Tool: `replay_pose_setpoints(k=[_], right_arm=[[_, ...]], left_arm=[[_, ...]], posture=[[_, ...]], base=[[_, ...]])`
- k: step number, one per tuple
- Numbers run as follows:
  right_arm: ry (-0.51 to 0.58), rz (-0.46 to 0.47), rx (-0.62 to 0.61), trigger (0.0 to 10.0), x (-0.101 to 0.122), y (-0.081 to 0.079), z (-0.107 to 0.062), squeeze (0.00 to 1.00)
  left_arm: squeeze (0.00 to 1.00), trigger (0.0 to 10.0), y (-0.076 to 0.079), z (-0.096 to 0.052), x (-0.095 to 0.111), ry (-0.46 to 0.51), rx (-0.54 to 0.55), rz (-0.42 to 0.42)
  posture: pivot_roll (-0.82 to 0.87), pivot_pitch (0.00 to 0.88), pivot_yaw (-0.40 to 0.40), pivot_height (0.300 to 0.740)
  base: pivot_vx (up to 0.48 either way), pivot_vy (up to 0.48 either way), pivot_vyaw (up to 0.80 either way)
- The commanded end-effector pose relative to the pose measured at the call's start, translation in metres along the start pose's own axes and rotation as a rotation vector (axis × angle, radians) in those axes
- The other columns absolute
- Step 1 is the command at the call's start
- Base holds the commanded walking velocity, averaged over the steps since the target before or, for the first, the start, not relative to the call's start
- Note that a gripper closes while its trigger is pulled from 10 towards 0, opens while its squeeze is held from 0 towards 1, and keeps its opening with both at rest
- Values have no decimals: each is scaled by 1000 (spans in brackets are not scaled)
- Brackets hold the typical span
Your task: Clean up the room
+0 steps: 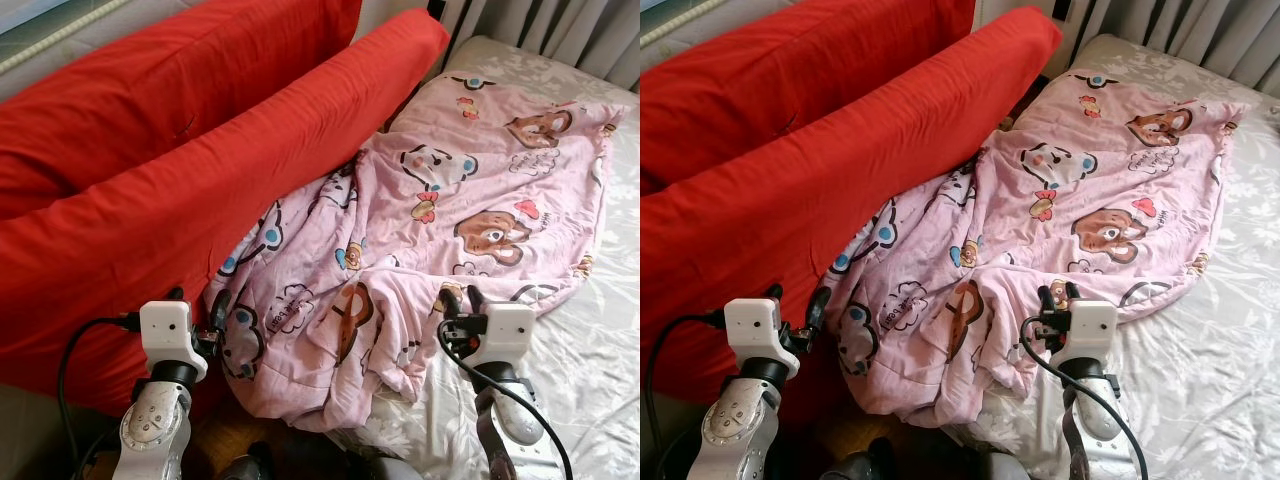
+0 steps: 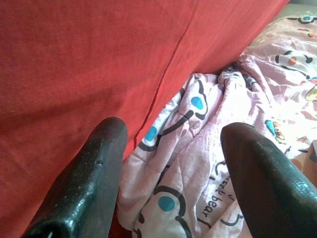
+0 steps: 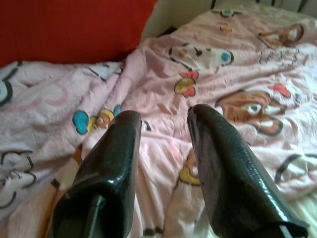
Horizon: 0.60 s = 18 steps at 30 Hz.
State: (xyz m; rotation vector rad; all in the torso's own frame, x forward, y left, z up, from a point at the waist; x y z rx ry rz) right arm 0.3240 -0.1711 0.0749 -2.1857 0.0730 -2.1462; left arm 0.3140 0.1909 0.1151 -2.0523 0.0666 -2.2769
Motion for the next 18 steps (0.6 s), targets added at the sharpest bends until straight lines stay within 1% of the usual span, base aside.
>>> replay_pose_setpoints(k=[1,2,6,8,14,18], right_arm=[[-36,-4,-5,10000,-10,2,-5,0],[-33,-4,4,10000,-9,-1,-5,0],[-15,-2,16,10000,-6,-4,-4,0],[-1,1,16,10000,-4,-4,-3,0],[-1,15,9,10000,-4,-4,-2,0],[-36,2,14,10000,-9,-6,-1,0]], left_arm=[[0,10000,1,-5,-9,-29,-3,-4],[0,10000,2,-5,-9,-30,-5,-5],[0,10000,4,-5,-11,-32,-9,-7],[0,10000,4,-5,-11,-33,-9,-7],[0,10000,4,-5,-11,-35,-9,-9],[0,10000,4,-4,-10,-33,-9,-10]], posture=[[-8,250,-57,715],[-8,247,-56,705],[-8,246,-55,690],[-8,246,-55,690],[-7,247,-54,690],[-4,256,-56,690]], base=[[0,0,0],[0,0,0],[0,0,0],[0,0,0],[0,0,0],[0,0,0]])
Point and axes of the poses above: a point about 5 cm out from each wrist's last joint towards the gripper, its own z axis pointing out of the wrist towards the gripper, its own x axis along the axis of the wrist's last joint, y = z × x, the point moved 6 cm from there along z, pointing out of the wrist towards the gripper, and after that the axes turned 3 degrees about z, right-handed, at the moved point
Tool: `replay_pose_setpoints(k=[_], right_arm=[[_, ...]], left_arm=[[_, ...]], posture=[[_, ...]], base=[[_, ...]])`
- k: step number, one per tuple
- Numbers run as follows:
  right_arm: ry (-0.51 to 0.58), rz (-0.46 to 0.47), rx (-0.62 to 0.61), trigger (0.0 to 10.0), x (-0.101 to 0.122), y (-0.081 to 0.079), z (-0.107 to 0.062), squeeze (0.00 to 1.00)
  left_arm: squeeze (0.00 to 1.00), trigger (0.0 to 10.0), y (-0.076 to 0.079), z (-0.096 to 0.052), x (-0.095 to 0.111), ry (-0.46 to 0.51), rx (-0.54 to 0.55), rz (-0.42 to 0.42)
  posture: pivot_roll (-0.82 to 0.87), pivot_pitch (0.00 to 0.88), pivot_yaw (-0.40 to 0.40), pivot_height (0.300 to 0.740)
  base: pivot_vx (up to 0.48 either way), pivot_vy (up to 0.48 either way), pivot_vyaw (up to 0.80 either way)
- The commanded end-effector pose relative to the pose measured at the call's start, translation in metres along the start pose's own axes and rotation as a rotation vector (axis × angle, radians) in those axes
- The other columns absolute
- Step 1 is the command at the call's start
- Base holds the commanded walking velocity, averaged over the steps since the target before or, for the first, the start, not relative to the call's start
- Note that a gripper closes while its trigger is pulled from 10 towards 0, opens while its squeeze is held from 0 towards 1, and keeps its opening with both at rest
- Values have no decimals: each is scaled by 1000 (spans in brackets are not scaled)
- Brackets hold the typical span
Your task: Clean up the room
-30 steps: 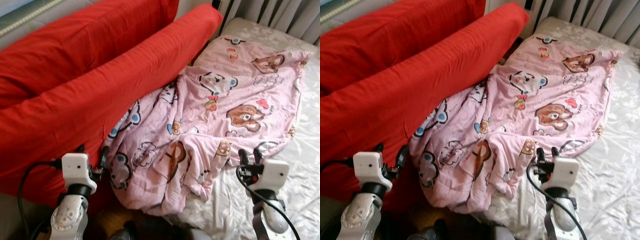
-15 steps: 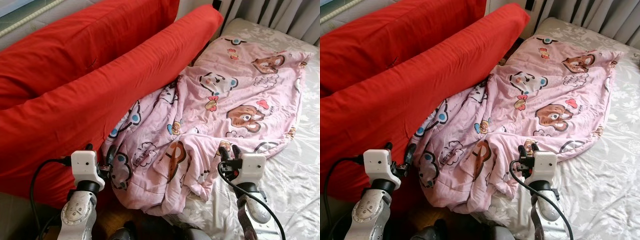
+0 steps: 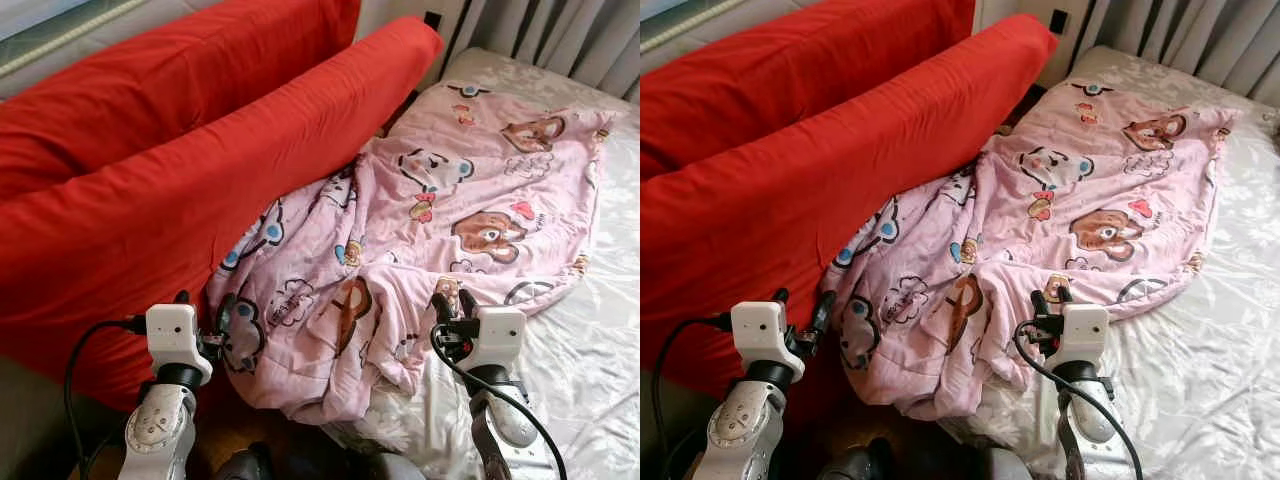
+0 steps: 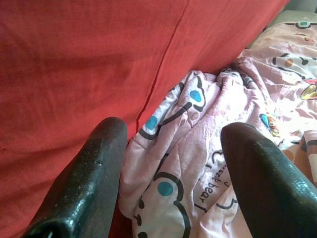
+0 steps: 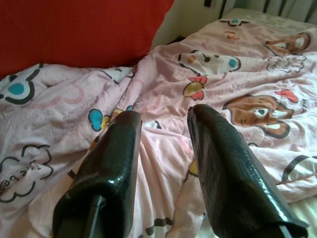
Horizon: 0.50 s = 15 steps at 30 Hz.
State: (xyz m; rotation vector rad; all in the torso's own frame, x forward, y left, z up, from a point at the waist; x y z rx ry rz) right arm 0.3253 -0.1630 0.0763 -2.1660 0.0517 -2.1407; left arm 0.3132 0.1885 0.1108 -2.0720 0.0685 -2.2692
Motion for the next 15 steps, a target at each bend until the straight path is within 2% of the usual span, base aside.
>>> replay_pose_setpoints(k=[1,6,15], right_arm=[[-44,-2,-7,10000,-11,1,-2,0],[-43,-1,-3,10000,-12,-1,-3,0],[-14,24,10,10000,-6,-5,-2,0]], left_arm=[[0,10000,1,-3,-6,-21,-2,-6],[0,10000,1,-2,-6,-20,-1,-5],[0,10000,2,-1,-7,-22,-2,-5]], posture=[[-3,258,-56,685],[-2,261,-56,670],[-3,264,-59,670]], base=[[0,0,0],[0,0,0],[0,0,0]])
Point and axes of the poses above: a point about 5 cm out from each wrist's last joint towards the gripper, its own z axis pointing out of the wrist towards the gripper, its own x axis along the axis of the wrist's last joint, y = z × x, the point moved 6 cm from there along z, pointing out of the wrist towards the gripper, and after that the axes turned 3 degrees about z, right-handed, at the moved point
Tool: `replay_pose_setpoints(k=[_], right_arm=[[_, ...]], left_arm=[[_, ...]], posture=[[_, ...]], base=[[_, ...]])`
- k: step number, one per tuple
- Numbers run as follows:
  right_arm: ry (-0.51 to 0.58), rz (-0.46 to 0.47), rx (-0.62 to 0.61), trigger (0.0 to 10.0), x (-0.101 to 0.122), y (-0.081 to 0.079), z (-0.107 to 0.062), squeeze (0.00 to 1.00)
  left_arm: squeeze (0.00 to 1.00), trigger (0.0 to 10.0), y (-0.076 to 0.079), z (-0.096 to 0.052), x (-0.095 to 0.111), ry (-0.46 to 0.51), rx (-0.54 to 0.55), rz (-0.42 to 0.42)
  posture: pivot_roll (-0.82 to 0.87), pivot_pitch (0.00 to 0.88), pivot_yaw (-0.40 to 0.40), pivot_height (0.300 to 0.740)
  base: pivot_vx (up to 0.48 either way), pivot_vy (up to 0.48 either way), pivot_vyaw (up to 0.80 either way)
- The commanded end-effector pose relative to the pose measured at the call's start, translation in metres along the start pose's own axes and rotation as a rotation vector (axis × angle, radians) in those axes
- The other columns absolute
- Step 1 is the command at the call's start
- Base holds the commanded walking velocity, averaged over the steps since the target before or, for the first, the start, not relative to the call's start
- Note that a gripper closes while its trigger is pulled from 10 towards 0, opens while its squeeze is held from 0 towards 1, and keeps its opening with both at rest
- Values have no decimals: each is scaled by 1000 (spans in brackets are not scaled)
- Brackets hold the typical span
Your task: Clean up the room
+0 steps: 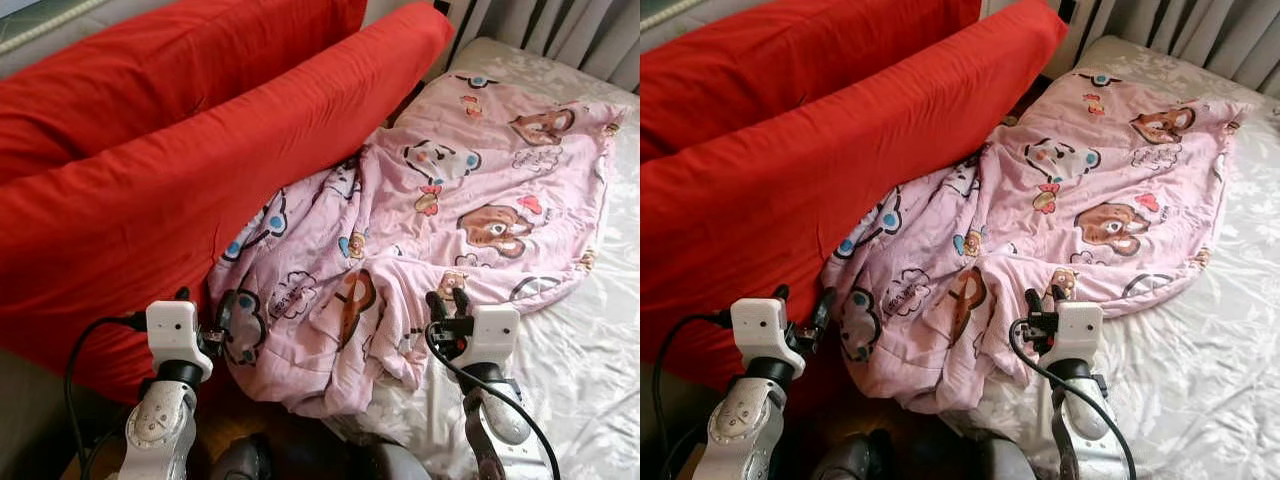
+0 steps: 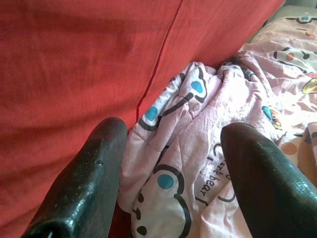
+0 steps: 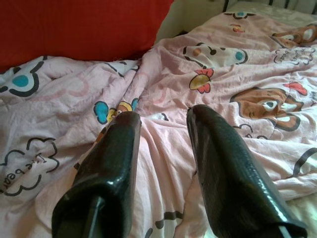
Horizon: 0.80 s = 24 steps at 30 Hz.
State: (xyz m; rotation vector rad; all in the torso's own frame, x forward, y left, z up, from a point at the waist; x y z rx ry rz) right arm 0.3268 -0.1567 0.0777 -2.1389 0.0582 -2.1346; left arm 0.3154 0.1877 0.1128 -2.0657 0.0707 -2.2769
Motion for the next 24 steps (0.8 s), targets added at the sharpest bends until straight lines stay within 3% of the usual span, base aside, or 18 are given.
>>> replay_pose_setpoints(k=[1,10,24], right_arm=[[-38,0,-6,10000,-9,2,-3,0],[-42,5,5,10000,-11,-1,-3,0],[-33,24,6,10000,-10,-3,-3,0]], left_arm=[[0,10000,1,-3,-8,-28,0,-5],[0,10000,2,-4,-8,-29,1,-7],[0,10000,2,-2,-7,-20,0,-9]], posture=[[-3,264,-59,670],[-3,268,-62,620],[-4,279,-61,620]], base=[[0,0,0],[0,0,0],[0,0,0]])
Point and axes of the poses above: a point about 5 cm out from each wrist's last joint towards the gripper, its own z axis pointing out of the wrist towards the gripper, its own x axis along the axis of the wrist's last joint, y = z × x, the point moved 6 cm from there along z, pointing out of the wrist towards the gripper, and after that the axes turned 3 degrees about z, right-handed, at the moved point
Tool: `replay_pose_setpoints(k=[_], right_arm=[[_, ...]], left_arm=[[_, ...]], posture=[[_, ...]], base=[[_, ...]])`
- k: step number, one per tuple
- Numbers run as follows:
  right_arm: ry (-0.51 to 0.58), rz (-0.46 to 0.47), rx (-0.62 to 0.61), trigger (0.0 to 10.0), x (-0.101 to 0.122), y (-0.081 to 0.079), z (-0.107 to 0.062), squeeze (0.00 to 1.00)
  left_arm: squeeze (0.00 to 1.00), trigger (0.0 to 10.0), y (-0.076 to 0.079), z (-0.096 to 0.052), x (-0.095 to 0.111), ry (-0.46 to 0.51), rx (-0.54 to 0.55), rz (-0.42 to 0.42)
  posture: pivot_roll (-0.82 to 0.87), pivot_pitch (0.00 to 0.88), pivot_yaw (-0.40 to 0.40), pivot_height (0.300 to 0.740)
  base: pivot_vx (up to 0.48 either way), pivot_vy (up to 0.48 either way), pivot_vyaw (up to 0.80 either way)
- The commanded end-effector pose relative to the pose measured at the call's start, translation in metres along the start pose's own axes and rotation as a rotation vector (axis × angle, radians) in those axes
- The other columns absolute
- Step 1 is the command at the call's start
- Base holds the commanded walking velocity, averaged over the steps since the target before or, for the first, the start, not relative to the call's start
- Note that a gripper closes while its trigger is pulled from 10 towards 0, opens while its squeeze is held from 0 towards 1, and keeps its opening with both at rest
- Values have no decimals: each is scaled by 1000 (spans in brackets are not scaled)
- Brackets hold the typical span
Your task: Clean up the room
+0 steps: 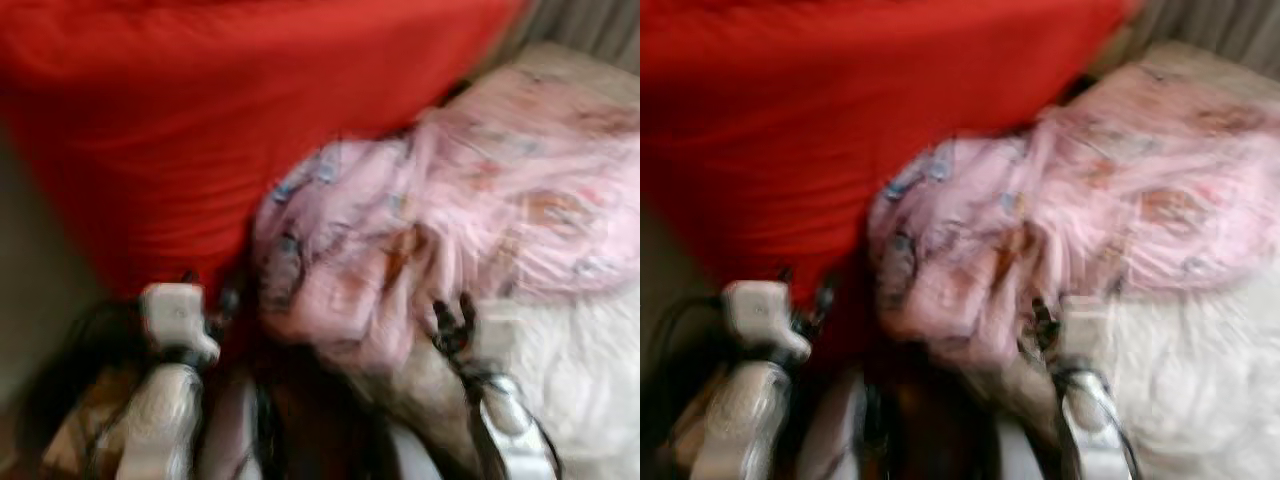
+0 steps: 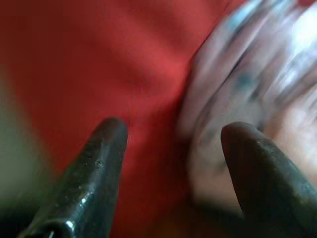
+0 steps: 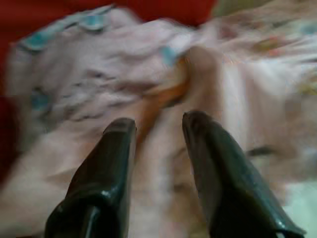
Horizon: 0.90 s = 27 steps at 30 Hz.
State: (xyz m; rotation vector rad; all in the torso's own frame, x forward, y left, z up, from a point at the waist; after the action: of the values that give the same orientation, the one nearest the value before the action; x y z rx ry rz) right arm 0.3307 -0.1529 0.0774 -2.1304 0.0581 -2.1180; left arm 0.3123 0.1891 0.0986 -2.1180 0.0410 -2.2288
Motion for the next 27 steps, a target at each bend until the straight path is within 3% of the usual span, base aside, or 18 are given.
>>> replay_pose_setpoints(k=[1,27], right_arm=[[-29,12,-6,10000,-10,1,-7,0],[-18,12,-41,10000,-9,7,-5,0]], left_arm=[[0,10000,3,2,8,26,-13,3],[0,10000,7,3,4,9,-33,-6]], posture=[[-4,279,-61,620],[-5,283,-62,620]], base=[[0,0,0],[0,0,0]])
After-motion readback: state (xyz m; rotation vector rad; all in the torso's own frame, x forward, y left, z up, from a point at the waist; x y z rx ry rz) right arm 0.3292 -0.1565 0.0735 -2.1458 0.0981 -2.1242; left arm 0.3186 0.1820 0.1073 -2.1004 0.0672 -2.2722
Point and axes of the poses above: a point about 5 cm out from each wrist's last joint towards the gripper, its own z axis pointing out of the wrist towards the gripper, its own x axis along the axis of the wrist's last joint, y = z × x, the point moved 6 cm from there along z, pointing out of the wrist towards the gripper, and after that the axes turned 3 degrees about z, right-handed, at the moved point
